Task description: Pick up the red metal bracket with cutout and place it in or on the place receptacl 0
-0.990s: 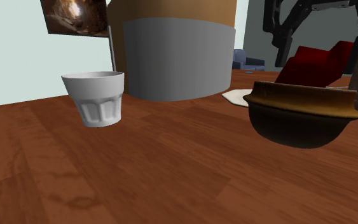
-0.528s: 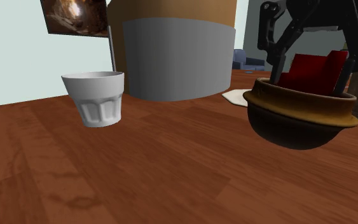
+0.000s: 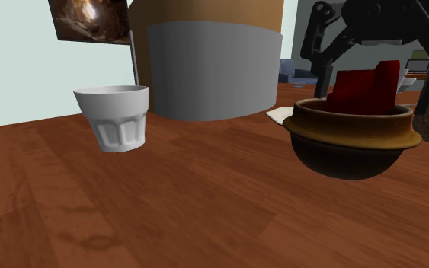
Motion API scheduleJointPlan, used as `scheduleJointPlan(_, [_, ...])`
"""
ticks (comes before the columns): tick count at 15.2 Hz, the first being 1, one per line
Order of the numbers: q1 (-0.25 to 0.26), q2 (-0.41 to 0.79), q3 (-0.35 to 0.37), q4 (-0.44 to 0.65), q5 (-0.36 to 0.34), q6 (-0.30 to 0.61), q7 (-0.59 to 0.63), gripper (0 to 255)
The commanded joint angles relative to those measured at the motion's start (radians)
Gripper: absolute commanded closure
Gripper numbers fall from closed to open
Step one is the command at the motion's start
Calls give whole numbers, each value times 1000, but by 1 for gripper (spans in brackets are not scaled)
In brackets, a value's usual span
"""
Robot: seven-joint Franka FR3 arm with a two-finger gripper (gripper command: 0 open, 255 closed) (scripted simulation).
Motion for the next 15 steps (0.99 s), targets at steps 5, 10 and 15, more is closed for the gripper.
scheduleJointPlan(5, [3,36,0,119,-7,-84,2,0])
scheduleJointPlan(10, [9,74,2,236,-15,-163,7,0])
scheduleJointPlan(15, [9,74,1,235,-15,-163,7,0])
